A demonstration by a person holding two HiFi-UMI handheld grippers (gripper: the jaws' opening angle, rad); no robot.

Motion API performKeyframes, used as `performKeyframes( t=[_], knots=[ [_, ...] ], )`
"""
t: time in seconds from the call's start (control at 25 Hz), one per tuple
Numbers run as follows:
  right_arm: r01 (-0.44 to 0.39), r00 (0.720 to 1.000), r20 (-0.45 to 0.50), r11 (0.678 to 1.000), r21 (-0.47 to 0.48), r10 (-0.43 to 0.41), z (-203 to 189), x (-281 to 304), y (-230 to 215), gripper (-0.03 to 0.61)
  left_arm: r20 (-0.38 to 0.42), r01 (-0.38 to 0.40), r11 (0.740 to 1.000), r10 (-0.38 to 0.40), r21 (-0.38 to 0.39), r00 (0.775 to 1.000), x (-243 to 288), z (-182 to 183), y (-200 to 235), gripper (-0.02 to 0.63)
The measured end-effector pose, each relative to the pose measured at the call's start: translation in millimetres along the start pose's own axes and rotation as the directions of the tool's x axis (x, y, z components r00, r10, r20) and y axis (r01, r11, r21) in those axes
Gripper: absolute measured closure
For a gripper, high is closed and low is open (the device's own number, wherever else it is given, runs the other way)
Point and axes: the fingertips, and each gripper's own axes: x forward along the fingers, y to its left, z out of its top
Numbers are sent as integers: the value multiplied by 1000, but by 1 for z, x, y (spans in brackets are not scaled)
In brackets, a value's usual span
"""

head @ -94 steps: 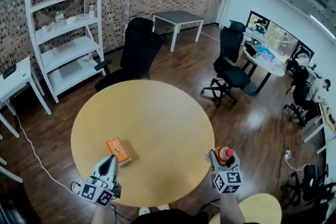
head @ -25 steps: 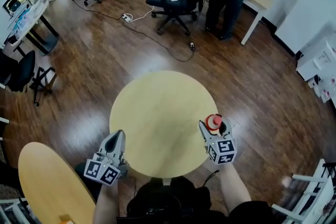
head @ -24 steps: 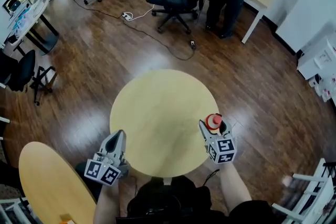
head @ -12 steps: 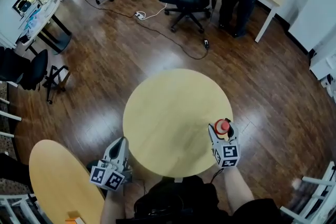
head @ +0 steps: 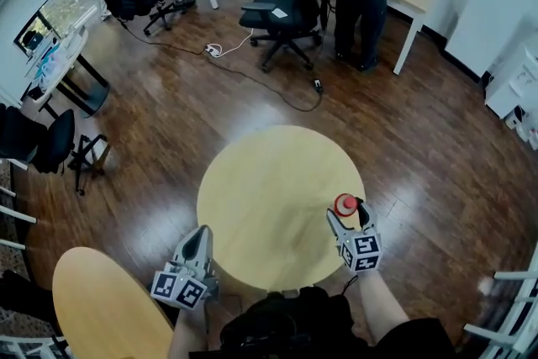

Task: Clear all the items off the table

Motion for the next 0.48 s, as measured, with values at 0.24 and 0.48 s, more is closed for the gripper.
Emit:
performKeyframes(
  t=[0.24, 0.48],
  knots=[
    [3, 997, 80, 1000, -6, -2, 30, -26, 3, 215, 26, 65, 998, -66, 14, 998, 9, 7, -11, 623],
    [38, 980, 197, 999, -20, -33, 83, -62, -7, 221, 62, 139, 990, -140, 28, 988, 22, 14, -20, 623]
  ],
)
